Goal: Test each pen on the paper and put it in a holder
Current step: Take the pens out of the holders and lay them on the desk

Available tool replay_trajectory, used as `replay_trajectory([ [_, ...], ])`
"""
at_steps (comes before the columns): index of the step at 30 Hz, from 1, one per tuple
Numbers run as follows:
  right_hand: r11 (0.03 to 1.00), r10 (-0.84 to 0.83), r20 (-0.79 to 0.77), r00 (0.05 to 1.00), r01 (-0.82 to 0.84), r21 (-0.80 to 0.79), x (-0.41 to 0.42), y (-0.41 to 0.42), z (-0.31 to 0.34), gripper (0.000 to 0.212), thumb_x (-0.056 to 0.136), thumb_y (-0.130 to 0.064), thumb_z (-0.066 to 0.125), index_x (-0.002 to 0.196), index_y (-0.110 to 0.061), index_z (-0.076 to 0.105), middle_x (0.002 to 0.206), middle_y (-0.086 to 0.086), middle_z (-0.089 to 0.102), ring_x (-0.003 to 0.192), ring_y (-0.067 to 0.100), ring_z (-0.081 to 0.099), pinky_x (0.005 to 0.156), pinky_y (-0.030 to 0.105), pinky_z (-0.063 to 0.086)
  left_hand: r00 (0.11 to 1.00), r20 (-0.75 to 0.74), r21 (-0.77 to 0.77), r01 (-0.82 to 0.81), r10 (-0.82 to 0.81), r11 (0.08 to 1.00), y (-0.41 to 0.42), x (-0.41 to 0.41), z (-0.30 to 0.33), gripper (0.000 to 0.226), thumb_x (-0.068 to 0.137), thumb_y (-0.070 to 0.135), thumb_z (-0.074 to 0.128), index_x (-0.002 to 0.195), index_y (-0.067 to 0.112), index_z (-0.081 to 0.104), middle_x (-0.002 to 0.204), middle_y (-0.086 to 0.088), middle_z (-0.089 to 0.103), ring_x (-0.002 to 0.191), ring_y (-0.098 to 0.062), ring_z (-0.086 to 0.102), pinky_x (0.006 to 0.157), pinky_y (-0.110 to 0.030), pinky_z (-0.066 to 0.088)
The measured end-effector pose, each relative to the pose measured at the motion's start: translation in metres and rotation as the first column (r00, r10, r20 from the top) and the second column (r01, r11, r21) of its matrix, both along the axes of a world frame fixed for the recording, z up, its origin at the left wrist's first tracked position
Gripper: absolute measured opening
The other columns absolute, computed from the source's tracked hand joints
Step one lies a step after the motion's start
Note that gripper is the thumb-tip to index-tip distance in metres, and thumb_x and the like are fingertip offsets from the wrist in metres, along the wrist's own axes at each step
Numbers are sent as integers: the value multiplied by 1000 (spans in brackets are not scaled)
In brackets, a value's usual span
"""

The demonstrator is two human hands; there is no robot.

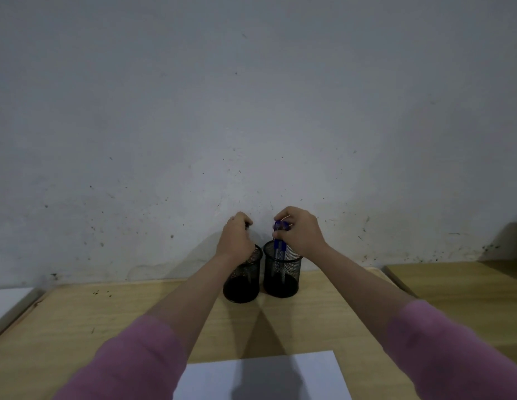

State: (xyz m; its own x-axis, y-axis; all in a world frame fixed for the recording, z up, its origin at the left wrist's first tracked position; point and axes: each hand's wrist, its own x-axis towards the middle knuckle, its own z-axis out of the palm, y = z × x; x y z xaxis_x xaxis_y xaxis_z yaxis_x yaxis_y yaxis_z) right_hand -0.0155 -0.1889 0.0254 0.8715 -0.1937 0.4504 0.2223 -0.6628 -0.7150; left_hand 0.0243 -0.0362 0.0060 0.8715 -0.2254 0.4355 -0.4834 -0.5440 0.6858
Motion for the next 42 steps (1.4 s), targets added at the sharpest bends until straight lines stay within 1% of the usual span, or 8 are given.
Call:
replay_trajectory([
  [5,992,-36,192,981,12,125,-17,4,35,32,70,3,75,98,-12,72,90,11,71,88,28,69,83,45,57,995,85,-197,63,-47,978,13,-14,34,27,84,-12,40,95,11,48,93,-10,56,85,-20,51,64,-19,40],
  [14,899,-24,275,961,-99,426,-84,28,47,33,72,8,74,104,0,68,93,17,70,88,30,68,85,37,56,961,258,-498,41,102,866,68,-74,66,29,88,-10,43,110,1,58,93,-9,62,86,-11,58,77,-2,44],
  [17,842,-86,190,978,-31,539,-92,34,19,33,73,4,76,104,-4,69,97,18,71,89,30,68,80,39,58,977,137,-612,-45,162,790,82,-96,45,25,89,-8,44,109,0,57,92,-9,63,90,-17,60,80,-10,49],
  [21,802,-199,41,979,138,581,-99,40,-24,28,72,-3,78,99,-8,69,92,13,69,86,25,65,85,45,57,970,-144,-723,-239,197,649,93,-111,6,21,89,-6,47,104,4,58,91,-9,64,90,-19,60,91,-41,51],
  [25,793,-274,-58,960,259,551,-106,45,-53,28,72,-4,78,99,-6,70,90,10,68,82,22,63,84,39,56,927,-329,-745,-372,180,554,101,-114,-30,21,87,-7,48,100,4,59,95,-13,63,90,-21,60,92,-37,50],
  [29,813,-288,-130,949,313,491,-105,45,-72,31,74,-5,77,104,-3,68,95,12,66,82,20,59,75,27,48,903,-395,-697,-414,168,585,111,-108,-59,21,85,-7,52,98,5,62,95,-10,63,92,-22,61,85,-33,50],
  [36,877,-294,-276,915,373,303,-95,39,-99,33,80,-14,74,108,-2,64,105,13,66,89,20,56,78,26,45,914,-292,-261,-361,283,895,137,-93,-85,15,80,17,68,92,7,69,92,-10,67,80,-19,57,70,-24,43],
  [42,927,-283,-289,915,338,164,-95,42,-107,39,83,-18,70,119,-5,62,123,11,63,114,25,57,82,21,37,909,-335,8,-259,247,966,153,-93,-94,47,83,37,65,120,9,58,123,-11,60,111,-22,57,83,-24,43],
])
